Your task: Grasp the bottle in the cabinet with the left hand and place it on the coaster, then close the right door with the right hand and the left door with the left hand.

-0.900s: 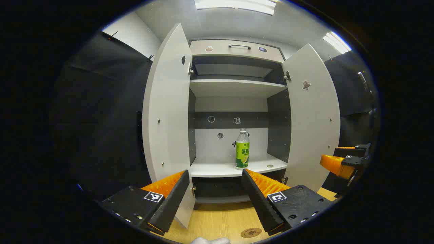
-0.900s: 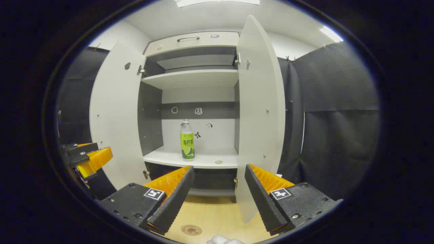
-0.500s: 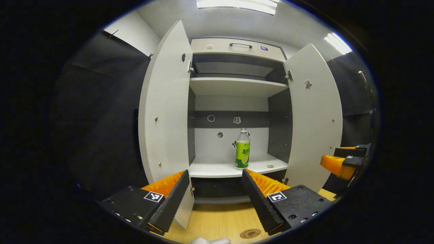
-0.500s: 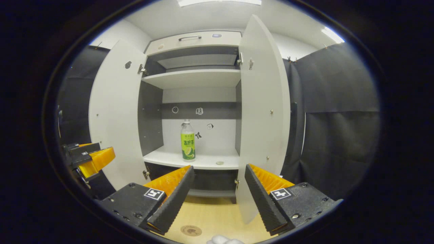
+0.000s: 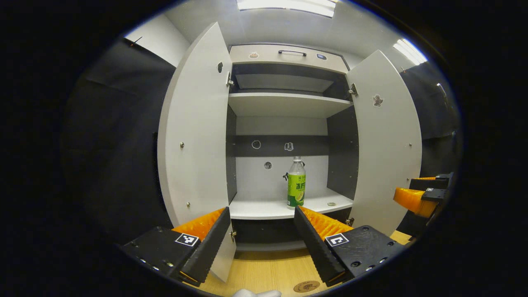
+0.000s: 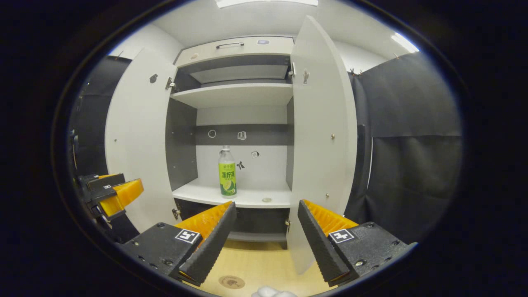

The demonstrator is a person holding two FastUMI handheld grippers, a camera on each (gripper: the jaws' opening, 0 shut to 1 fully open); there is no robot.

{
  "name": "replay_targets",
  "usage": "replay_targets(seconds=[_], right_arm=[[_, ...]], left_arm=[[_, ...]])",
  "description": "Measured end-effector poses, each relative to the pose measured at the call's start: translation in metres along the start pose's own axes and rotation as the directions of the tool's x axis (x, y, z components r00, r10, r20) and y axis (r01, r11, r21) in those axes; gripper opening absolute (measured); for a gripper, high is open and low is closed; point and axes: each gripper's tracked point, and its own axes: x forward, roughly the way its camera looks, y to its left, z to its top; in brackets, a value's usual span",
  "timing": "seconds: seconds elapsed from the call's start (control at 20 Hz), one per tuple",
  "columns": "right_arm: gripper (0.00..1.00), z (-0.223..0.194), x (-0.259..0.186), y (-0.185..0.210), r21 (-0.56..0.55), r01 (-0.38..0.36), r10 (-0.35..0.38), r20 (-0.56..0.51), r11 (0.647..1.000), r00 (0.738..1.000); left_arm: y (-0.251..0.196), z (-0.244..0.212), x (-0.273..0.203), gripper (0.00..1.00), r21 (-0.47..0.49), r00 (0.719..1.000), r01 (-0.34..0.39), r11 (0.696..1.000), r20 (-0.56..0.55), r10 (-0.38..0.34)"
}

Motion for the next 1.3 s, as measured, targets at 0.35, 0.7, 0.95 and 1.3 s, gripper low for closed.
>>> replay_targets(seconds=[0.35,0.7,0.95,1.3], right_arm=[[0.99,0.013,0.006,0.004,-0.030,-0.009,0.009,0.000,1.000,1.000],[0.99,0.024,0.008,0.001,-0.083,0.028,-0.027,0.014,0.996,1.000],[0.99,0.018,0.008,-0.003,-0.082,0.048,-0.050,-0.026,0.995,0.998],[0.99,0.014,0.005,-0.009,-0.098,0.061,-0.065,-0.040,0.993,0.997]], left_arm=[[-0.023,-0.002,0.084,0.95,-0.033,0.999,0.044,0.998,0.023,-0.044],[-0.054,-0.025,0.206,0.95,-0.053,0.997,0.072,0.996,0.025,-0.071],[-0.087,-0.034,0.270,0.95,-0.064,0.995,0.096,0.993,-0.010,-0.097],[-0.106,-0.043,0.314,0.95,-0.048,0.996,0.078,0.996,-0.035,-0.079]])
